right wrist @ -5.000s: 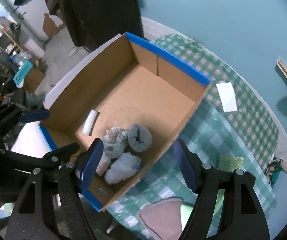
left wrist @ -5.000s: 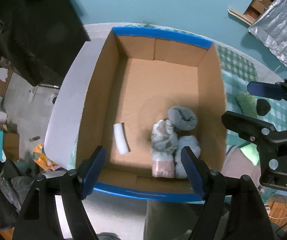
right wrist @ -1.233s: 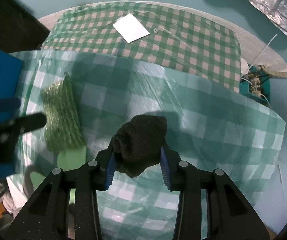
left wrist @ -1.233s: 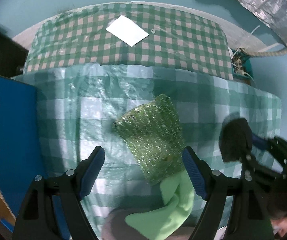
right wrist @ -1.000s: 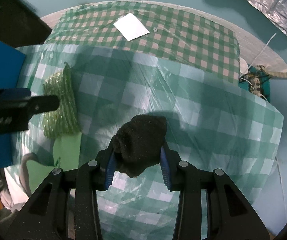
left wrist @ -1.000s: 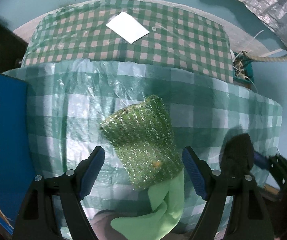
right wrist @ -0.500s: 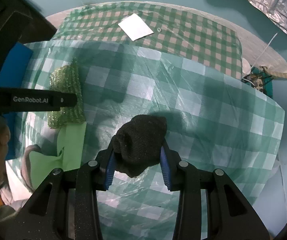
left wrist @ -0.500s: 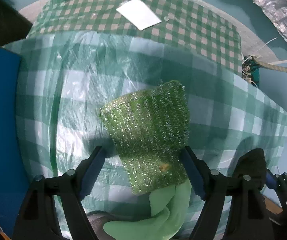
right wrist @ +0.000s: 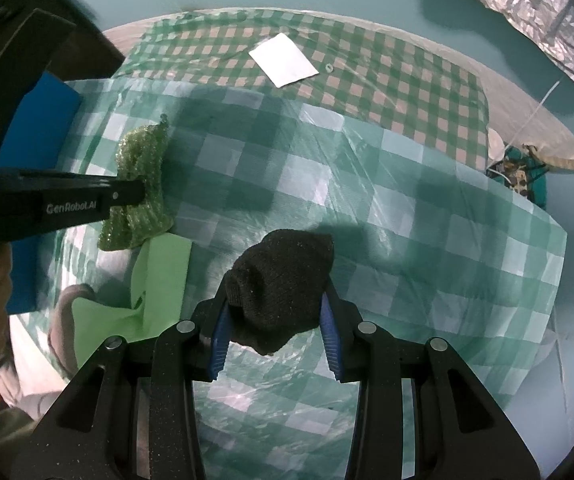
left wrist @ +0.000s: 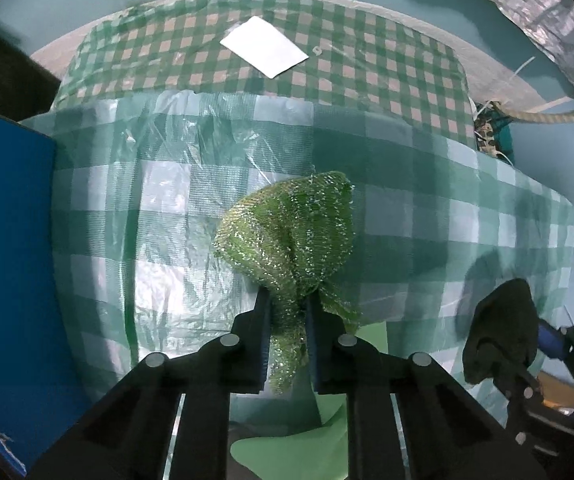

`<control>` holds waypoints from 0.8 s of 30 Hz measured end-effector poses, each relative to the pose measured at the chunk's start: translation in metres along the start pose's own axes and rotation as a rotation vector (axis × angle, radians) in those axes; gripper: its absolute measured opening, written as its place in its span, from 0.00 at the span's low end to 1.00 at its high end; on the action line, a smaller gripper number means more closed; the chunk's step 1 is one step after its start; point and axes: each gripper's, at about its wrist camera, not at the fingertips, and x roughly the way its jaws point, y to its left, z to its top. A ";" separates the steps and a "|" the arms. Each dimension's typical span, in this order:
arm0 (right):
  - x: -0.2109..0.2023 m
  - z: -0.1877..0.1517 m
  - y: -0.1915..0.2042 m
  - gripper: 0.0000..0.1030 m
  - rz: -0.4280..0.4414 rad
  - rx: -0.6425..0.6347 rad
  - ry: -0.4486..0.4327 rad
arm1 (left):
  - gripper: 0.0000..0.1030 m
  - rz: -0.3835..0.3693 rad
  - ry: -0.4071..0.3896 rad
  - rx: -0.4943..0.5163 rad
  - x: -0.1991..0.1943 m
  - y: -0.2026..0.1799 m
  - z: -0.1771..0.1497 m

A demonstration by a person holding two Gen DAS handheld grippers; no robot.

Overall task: Organize soft objects
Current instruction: 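Carry the sponge and scrubber over the cardboard box with both grippers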

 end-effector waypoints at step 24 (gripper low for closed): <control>-0.047 -0.007 0.042 0.36 0.005 -0.106 -0.036 | 0.14 0.091 -0.171 0.176 -0.073 0.015 -0.043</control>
